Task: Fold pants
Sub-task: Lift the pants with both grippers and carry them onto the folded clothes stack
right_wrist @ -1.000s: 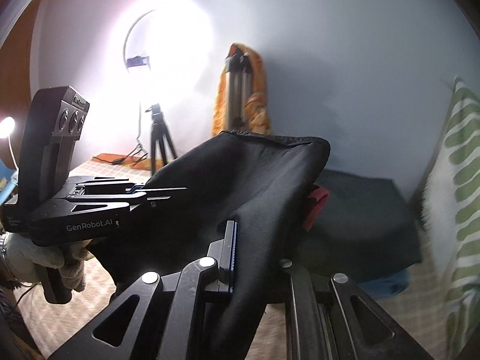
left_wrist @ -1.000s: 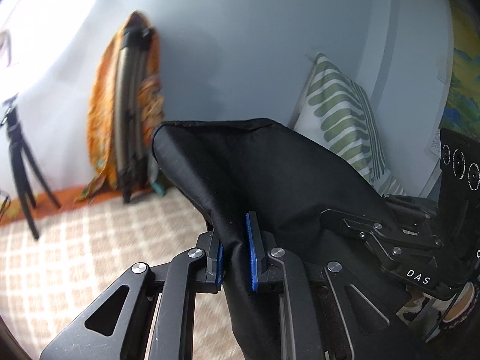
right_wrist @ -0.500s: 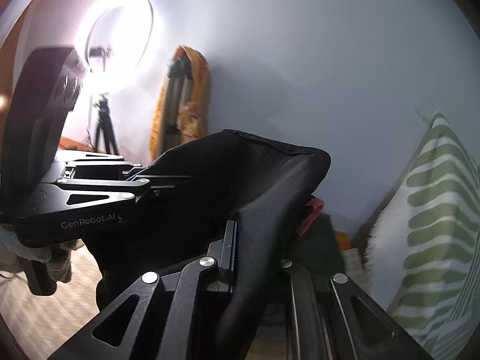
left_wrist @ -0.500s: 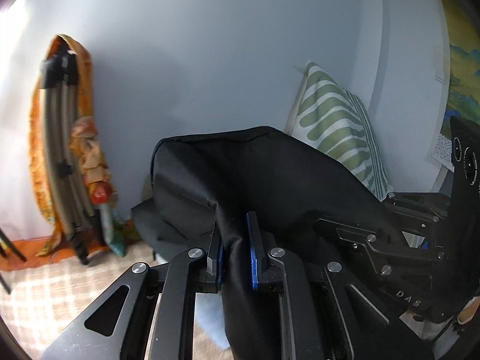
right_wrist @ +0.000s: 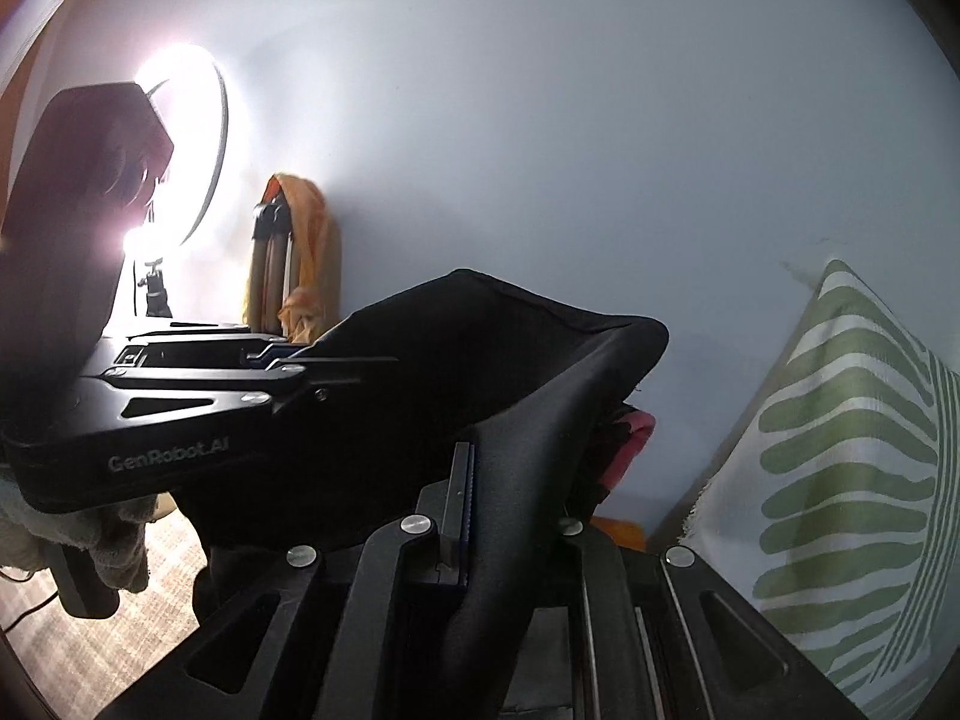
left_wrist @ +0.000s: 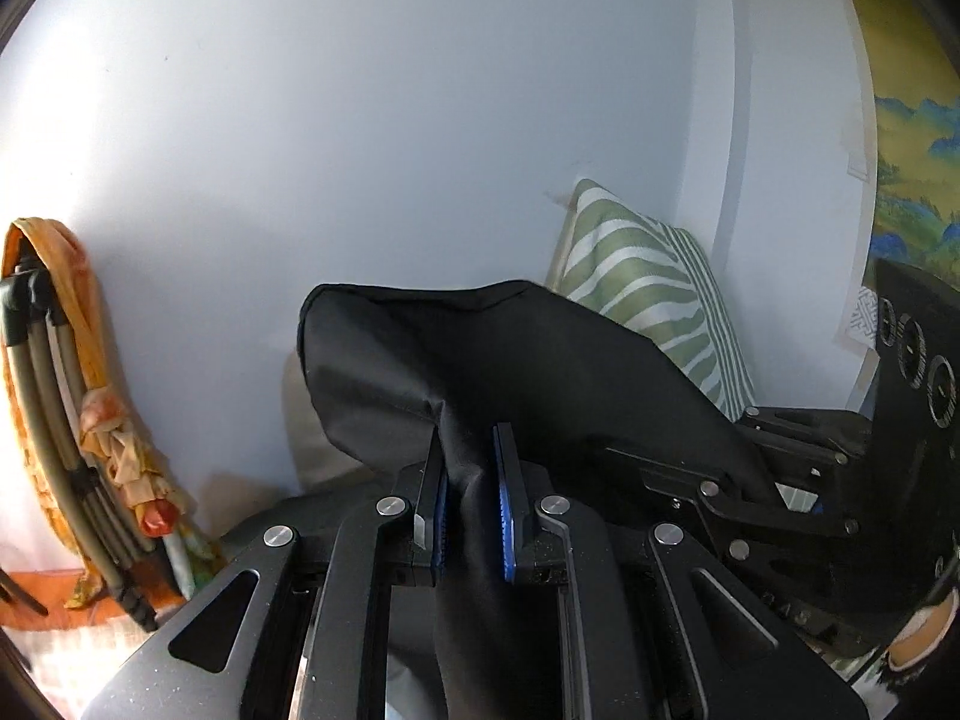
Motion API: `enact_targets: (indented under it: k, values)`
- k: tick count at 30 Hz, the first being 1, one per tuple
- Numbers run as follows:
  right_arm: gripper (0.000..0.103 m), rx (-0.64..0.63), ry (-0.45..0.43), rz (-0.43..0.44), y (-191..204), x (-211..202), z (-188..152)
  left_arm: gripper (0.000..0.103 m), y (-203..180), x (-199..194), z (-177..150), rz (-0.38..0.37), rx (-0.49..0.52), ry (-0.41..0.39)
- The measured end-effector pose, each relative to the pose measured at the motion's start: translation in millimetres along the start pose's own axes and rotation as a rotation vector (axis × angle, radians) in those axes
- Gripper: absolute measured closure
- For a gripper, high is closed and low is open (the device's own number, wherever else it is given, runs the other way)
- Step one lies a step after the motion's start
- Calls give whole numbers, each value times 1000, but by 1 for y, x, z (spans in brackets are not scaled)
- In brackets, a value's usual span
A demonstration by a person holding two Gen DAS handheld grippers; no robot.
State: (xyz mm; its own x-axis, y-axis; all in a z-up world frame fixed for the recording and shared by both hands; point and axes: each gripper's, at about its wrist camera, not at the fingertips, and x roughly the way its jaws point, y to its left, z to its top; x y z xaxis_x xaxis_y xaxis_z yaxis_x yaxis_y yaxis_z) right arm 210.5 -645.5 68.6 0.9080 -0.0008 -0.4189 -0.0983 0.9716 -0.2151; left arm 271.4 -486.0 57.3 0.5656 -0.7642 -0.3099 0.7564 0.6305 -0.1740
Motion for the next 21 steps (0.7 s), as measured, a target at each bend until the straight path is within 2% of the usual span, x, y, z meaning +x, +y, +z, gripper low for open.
enact_targets:
  k: [3,6,9,14,17,21]
  values:
    - [95,-9,37,36,-2,12,-10,93,7,15,-23,19,-22,42]
    - [95,-10,95,62,2,36,-32,93,22,42,-55,41,-103,133]
    - [95,26,186,112,6,74,-63,93,30,57,-87,74,-109,217]
    - [95,72,236,158,8,101,-86,92,41,60,-128,106,-113,308]
    - [94,104,261,178,6,110,-92,92,40,59,-134,103,-106,318]
    - [93,141,290,177,-1,117,-103,92,36,67,-127,86,-87,323]
